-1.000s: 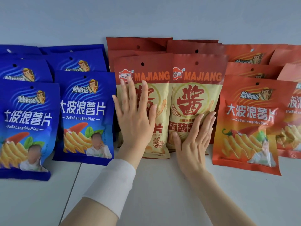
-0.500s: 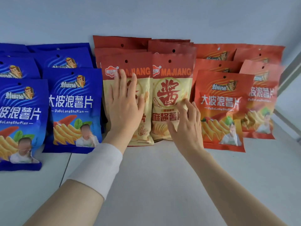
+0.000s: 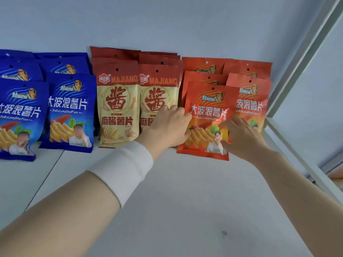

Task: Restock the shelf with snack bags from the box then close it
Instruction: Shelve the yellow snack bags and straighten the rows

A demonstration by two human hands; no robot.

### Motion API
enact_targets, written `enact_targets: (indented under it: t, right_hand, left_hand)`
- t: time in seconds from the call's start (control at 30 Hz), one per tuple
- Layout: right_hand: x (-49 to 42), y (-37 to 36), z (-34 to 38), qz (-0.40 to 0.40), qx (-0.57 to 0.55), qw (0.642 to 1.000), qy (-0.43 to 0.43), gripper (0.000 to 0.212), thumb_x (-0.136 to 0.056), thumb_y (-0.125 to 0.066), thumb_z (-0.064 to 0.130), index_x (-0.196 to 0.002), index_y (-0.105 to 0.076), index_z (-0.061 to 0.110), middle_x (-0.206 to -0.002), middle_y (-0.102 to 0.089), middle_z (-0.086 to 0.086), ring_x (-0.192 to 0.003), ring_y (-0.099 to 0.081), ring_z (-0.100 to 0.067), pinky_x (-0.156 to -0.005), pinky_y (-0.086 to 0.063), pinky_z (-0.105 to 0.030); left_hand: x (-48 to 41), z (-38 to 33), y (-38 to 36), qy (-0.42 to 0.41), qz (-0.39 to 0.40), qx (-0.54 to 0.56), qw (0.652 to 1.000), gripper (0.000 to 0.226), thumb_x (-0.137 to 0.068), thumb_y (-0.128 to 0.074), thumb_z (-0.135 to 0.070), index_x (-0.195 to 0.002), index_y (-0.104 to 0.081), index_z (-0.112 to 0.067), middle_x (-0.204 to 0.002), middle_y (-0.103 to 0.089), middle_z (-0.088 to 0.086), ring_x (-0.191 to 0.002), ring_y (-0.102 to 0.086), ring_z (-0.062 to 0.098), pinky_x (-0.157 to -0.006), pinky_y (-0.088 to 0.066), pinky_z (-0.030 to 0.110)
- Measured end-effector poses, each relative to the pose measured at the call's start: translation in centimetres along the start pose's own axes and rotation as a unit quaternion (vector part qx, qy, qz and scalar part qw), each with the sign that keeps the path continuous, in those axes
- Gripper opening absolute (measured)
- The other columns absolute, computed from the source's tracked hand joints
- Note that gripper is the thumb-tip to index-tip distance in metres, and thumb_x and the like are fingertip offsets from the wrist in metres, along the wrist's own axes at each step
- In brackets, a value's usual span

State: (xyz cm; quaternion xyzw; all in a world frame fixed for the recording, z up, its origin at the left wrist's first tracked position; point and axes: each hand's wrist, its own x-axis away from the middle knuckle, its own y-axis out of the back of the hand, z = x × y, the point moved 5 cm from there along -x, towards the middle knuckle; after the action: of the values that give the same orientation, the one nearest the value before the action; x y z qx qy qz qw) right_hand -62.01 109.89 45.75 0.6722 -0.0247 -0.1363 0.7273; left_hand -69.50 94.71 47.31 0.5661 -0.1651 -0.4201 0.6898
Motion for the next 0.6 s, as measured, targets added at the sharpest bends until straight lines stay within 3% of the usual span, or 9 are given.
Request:
enact_targets:
  t: [0.13, 0.23, 0.3, 0.47, 0.6]
  right_hand:
    - [1.6, -0.3, -2.6, 0.011, 0.007, 0.999, 0.039, 0.033, -0.083, -0.062, 0.027, -0.116, -0.057, 0.027, -0.128, -0.048, 0.000, -0.125, -0.040, -0.023, -0.104, -0.028, -0.056]
    - [2.5, -0.9, -4.3, 0.038, 0.029, 0.998, 0.047, 0.036, -0.088, -0.057, 0.028, -0.123, -0.052, 0.022, -0.134, -0.042, -0.003, -0.128, -0.032, -0.027, -0.105, -0.031, -0.049]
    - [2.9, -1.3, -5.4, 0.061, 0.014, 0.997, 0.036, 0.040, -0.087, -0.059, 0.029, -0.126, -0.051, 0.020, -0.134, -0.043, -0.005, -0.127, -0.035, -0.029, -0.098, -0.038, -0.040]
    - [2.3, -2.7, -7.5, 0.076, -0.013, 0.997, -0.019, 0.046, -0.085, -0.061, 0.037, -0.125, -0.051, 0.017, -0.127, -0.043, -0.007, -0.128, -0.037, -0.029, -0.091, -0.047, -0.039]
    - [1.6, -4.0, -8.4, 0.031, -0.051, 0.996, -0.060, 0.056, -0.087, -0.058, 0.040, -0.135, -0.039, 0.017, -0.144, -0.025, -0.014, -0.133, -0.031, -0.033, -0.101, -0.039, -0.041]
  left_hand:
    - [0.0, -4.0, -0.6, 0.034, 0.080, 0.014, 0.996, 0.042, -0.092, -0.048, -0.042, -0.124, -0.048, -0.015, -0.123, -0.054, 0.007, -0.115, -0.050, 0.026, -0.093, -0.038, 0.039]
    - [0.1, -6.4, -1.2, 0.061, 0.111, 0.028, 0.992, 0.043, -0.091, -0.049, -0.042, -0.124, -0.049, -0.015, -0.124, -0.055, 0.006, -0.115, -0.051, 0.026, -0.092, -0.039, 0.038]
    - [0.1, -7.5, -1.5, 0.072, 0.117, 0.035, 0.990, 0.041, -0.091, -0.050, -0.042, -0.122, -0.050, -0.015, -0.122, -0.056, 0.005, -0.113, -0.052, 0.025, -0.091, -0.040, 0.038]
    - [-0.5, -8.4, -2.4, 0.096, 0.097, 0.092, 0.986, 0.045, -0.089, -0.050, -0.048, -0.123, -0.050, -0.017, -0.126, -0.053, 0.005, -0.116, -0.050, 0.025, -0.091, -0.042, 0.038]
    - [-1.7, -8.7, -4.1, 0.148, 0.043, 0.171, 0.973, 0.073, -0.085, -0.051, -0.059, -0.142, -0.028, -0.019, -0.146, -0.031, 0.011, -0.133, -0.034, 0.028, -0.102, -0.037, 0.041]
